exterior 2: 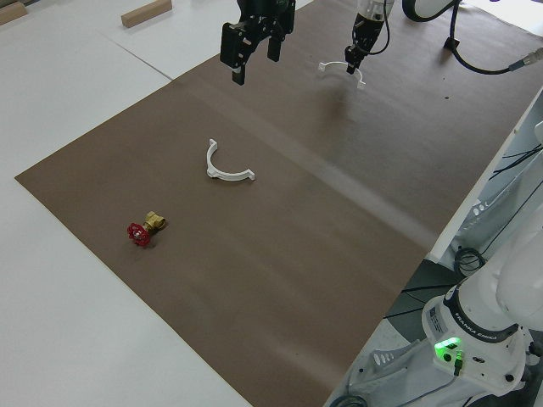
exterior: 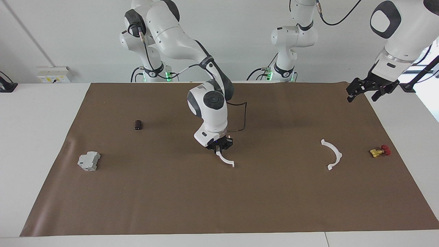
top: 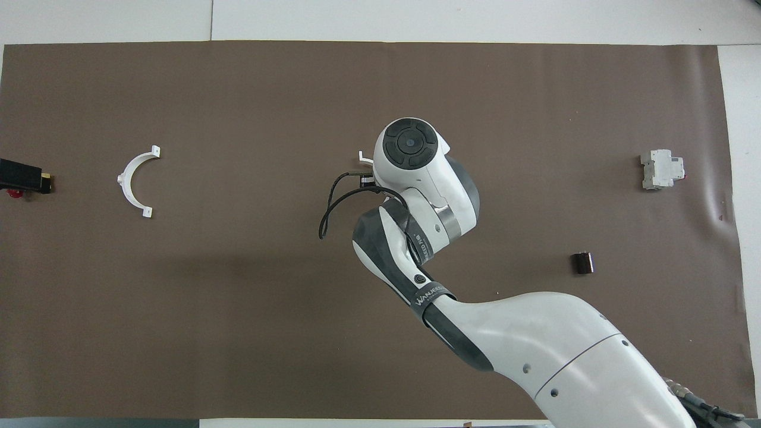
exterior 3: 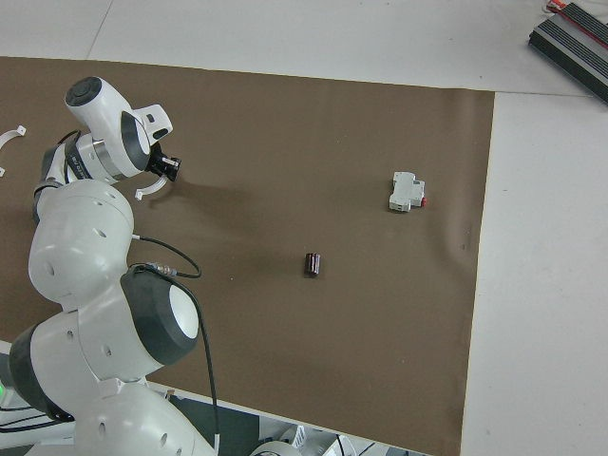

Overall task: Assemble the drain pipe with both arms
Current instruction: 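Lift the clamp half with the right gripper and carry it to the table center, then set the clamp half down, open the right gripper and withdraw it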

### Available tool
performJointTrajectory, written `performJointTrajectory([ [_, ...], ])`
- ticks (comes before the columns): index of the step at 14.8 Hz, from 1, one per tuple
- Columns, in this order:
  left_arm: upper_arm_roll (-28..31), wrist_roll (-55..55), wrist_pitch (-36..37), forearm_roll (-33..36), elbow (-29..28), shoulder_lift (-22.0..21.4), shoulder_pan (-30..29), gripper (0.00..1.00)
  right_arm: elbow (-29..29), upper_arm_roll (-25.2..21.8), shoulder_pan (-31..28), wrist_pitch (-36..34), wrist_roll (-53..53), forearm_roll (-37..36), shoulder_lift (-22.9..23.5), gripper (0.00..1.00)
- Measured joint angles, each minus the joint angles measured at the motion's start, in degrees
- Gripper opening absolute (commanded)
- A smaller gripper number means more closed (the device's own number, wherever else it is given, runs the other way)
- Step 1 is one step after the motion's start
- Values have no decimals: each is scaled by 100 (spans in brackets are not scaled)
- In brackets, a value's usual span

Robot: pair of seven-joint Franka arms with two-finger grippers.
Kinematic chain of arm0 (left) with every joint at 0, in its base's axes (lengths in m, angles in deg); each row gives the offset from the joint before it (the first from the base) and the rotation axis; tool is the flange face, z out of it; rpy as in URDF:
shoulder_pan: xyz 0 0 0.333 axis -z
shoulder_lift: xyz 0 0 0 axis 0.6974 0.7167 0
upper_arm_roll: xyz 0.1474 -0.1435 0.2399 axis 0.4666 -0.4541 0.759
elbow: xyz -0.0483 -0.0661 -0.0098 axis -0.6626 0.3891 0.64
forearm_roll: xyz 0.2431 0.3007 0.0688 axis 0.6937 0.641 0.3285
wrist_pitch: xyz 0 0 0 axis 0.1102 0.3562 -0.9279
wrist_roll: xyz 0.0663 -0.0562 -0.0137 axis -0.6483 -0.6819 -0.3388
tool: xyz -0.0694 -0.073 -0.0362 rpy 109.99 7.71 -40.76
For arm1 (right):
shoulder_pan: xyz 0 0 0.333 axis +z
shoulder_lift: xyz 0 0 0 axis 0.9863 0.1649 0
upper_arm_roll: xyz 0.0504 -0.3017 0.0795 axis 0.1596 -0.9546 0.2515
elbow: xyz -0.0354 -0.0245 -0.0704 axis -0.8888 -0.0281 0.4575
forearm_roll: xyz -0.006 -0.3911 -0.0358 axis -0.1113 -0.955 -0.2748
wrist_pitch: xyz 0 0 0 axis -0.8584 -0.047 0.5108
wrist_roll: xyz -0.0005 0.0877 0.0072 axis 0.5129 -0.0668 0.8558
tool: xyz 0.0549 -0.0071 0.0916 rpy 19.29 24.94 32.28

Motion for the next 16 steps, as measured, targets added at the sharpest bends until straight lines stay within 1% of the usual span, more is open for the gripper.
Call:
performJointTrajectory([
  [2,0,-5,-17,-119,0,0,0,100,-198,0,0,262,0,-7,-1,0],
  [3,0,-11,-29,-131,0,0,-1,100,-248,0,1,316,-1,-10,-30,23],
  [4,0,-17,-33,-139,-1,3,-6,100,-267,0,1,339,-1,-11,-39,80],
  [5,2,-19,-35,-147,-9,4,-12,100,-274,0,2,350,-1,-11,-41,100],
  [8,-28,-21,-61,-168,-44,13,-14,100,-213,0,12,376,0,-11,-57,100],
  [11,-128,-36,-145,-168,-77,52,-13,100,32,-91,-87,276,0,-13,-191,100],
  [13,-166,-37,-245,-168,-112,77,-9,100,193,-162,-294,-149,-8,-58,-471,100],
  [16,-203,-37,-682,-168,-415,84,15,100,267,-186,-887,-1087,-314,-135,-1171,100],
])
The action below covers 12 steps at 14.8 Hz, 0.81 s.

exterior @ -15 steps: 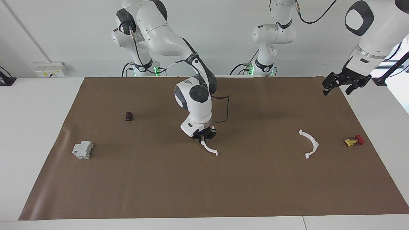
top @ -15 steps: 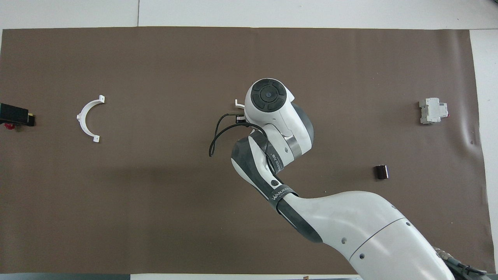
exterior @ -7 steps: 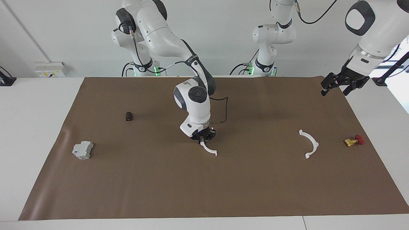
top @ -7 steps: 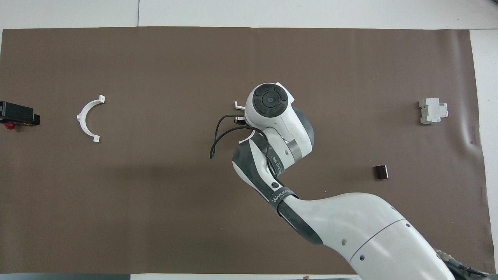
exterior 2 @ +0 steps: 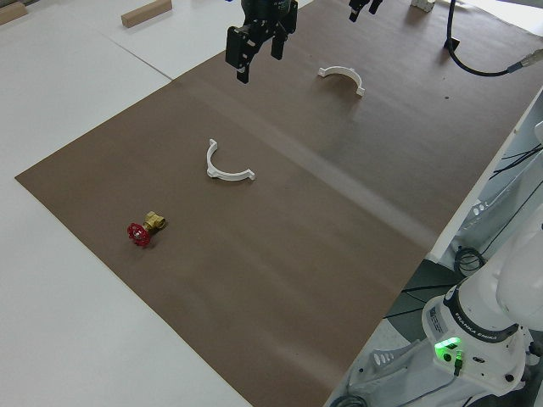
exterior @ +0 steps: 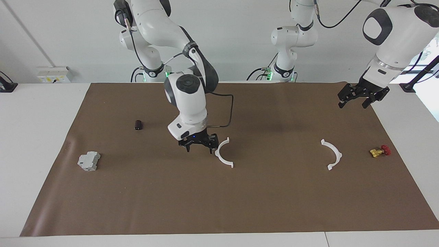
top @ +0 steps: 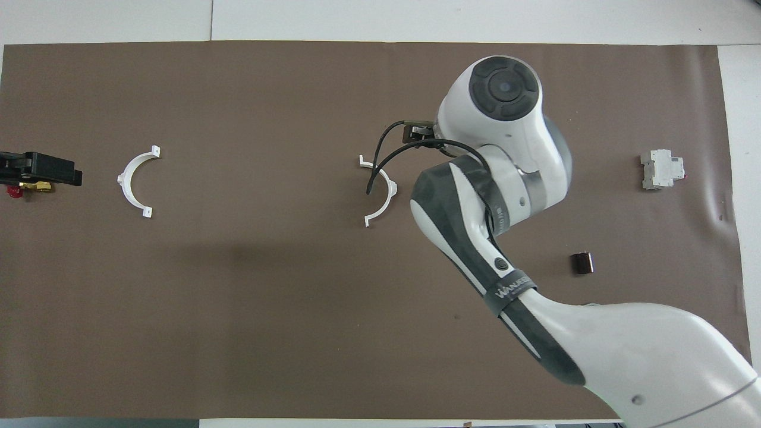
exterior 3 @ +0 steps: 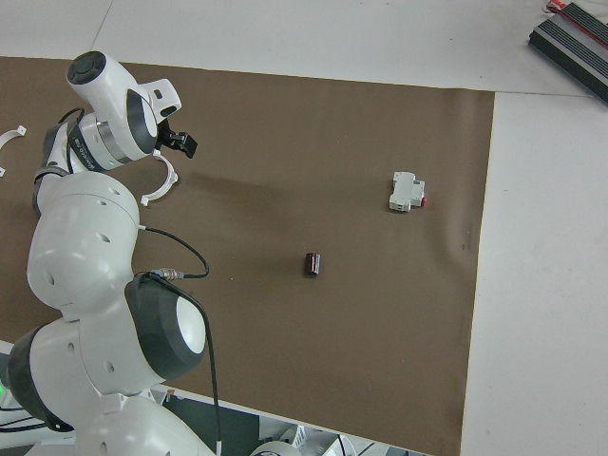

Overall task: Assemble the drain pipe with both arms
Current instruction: 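Set the clamp half down, open the right gripper and withdraw it, then grasp the other white clamp half with the left gripper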

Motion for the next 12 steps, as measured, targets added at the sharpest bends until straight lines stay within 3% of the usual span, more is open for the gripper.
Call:
performJointTrajectory([
  [4,7,0,-1274,0,-767,217,-25,100,22,-14,-888,-1487,-986,0,-1036,100],
  [8,27,47,-2331,0,-958,976,-179,100,-37,-25,-1543,-2751,-2213,0,-1927,100],
  [12,32,271,-3069,0,-1028,1573,-343,100,-290,-199,-1837,-2988,-2817,0,-2368,100],
])
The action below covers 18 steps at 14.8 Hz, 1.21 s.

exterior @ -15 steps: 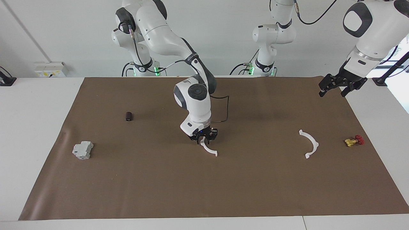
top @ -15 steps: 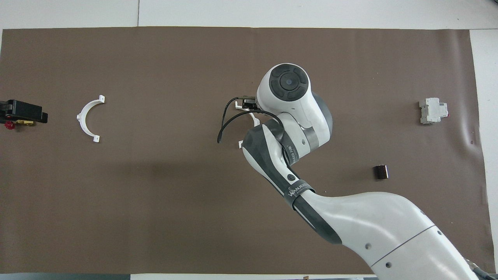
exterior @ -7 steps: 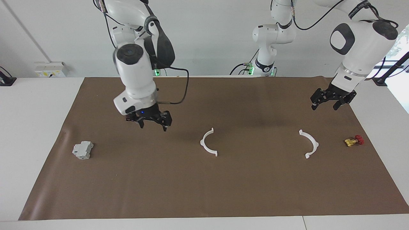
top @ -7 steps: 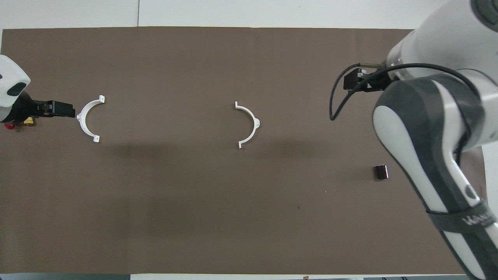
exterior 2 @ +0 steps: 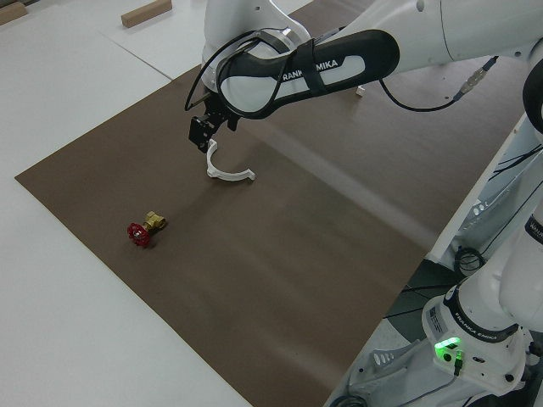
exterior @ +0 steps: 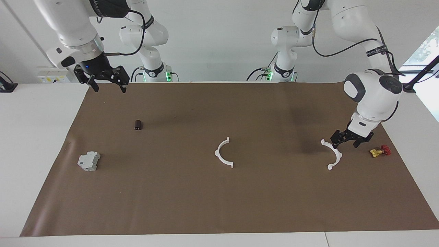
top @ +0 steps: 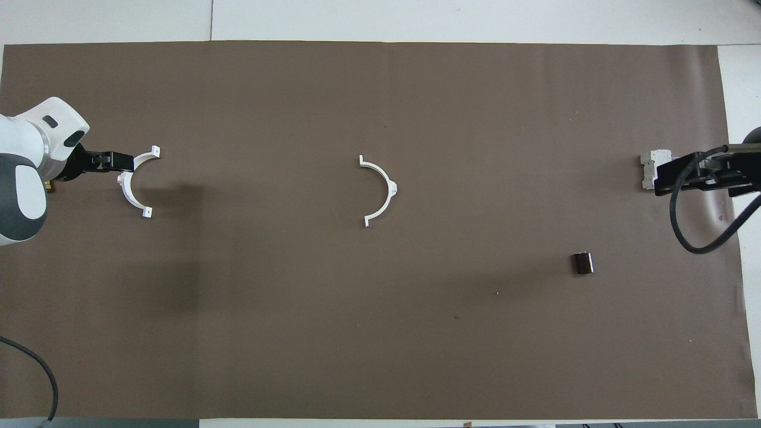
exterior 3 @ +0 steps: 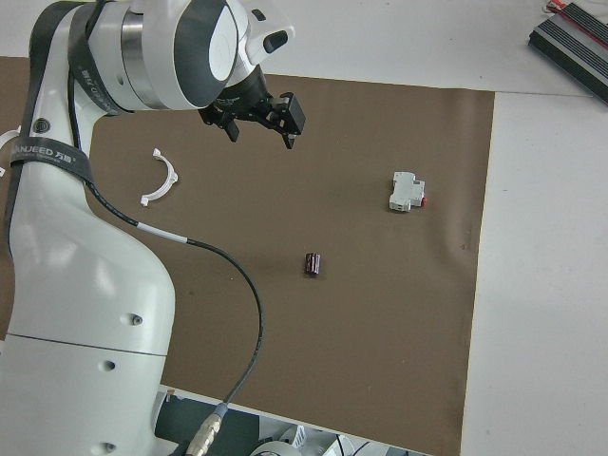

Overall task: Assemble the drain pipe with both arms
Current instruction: 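Grasp the other white clamp half with the left gripper, then carry the clamp half with the left gripper to the center half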

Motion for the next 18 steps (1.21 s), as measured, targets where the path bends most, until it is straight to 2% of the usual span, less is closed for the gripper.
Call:
performJointTrajectory([
  [6,3,143,-500,0,-36,532,-147,98,-91,-93,-124,1,-31,-4,0,100],
  [9,2,202,-496,0,-67,565,-233,86,-91,-72,-242,2,-52,-5,0,100],
  [10,1,222,-496,0,-83,565,-235,79,-91,-55,-289,2,-112,-5,0,100],
  [11,-7,237,-496,0,-95,565,-231,61,-91,-35,-347,2,-174,-5,0,100],
  [12,-20,242,-496,0,-102,565,-225,27,-90,0,-407,2,-223,-5,0,100],
  [13,-32,251,-496,0,-110,565,-219,0,-90,53,-461,3,-247,-5,0,100],
  [18,-65,666,-499,0,-125,535,-216,0,-66,136,-494,3,-251,-5,1,100],
])
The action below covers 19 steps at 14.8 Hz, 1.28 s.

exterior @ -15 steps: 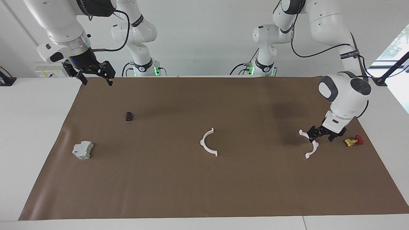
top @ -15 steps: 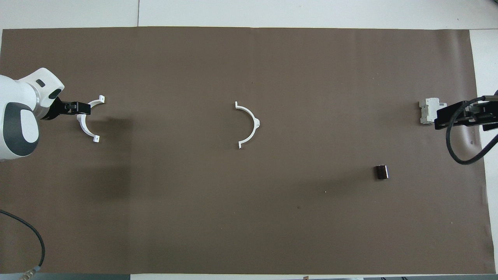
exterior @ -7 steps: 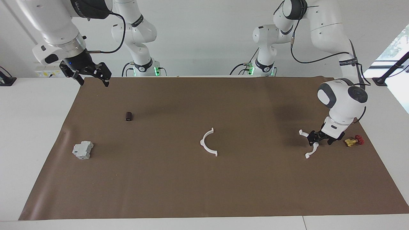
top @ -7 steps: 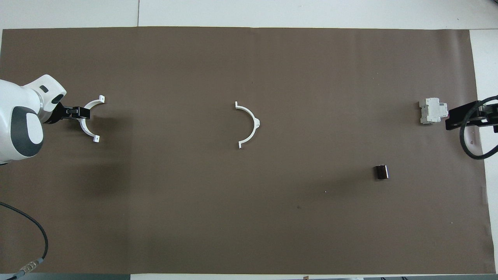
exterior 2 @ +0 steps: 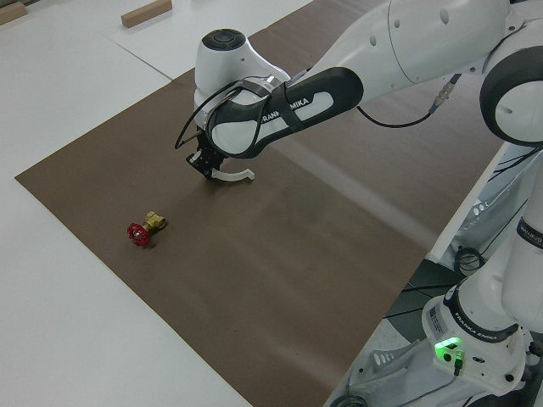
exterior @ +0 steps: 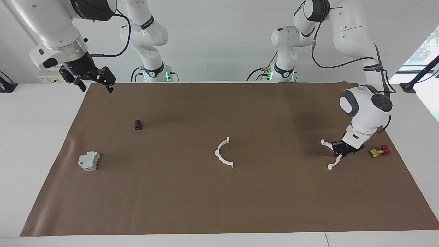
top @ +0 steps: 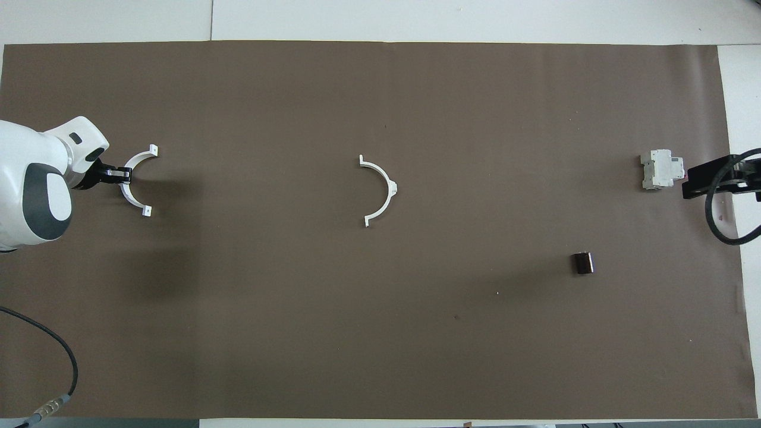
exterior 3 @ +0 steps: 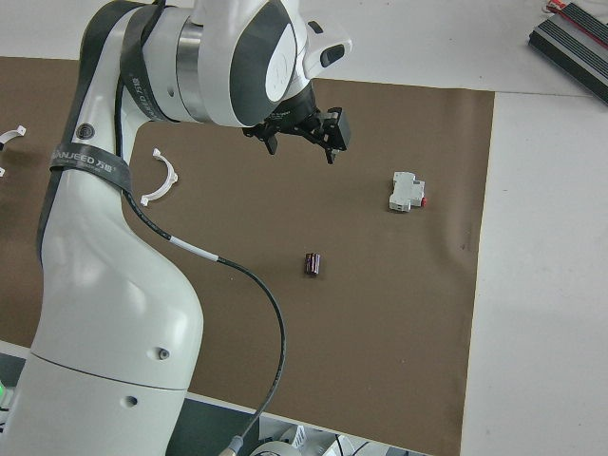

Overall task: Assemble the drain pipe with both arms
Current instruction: 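Carry the clamp half with the left gripper to the center half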

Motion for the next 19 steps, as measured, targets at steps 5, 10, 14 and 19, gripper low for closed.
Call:
performJointTrajectory([
  [5,-35,96,177,0,77,-297,232,0,11,88,16,-96,-3,4,2,100],
  [10,-50,-1188,444,-2,295,-380,1498,0,28,107,21,-128,-3,2,2,100],
  [14,-55,-2932,491,126,304,-350,2521,0,28,107,21,-128,-3,2,2,100],
  [19,-53,-4567,508,575,321,-139,3511,0,27,107,21,-128,-3,4,2,100],
])
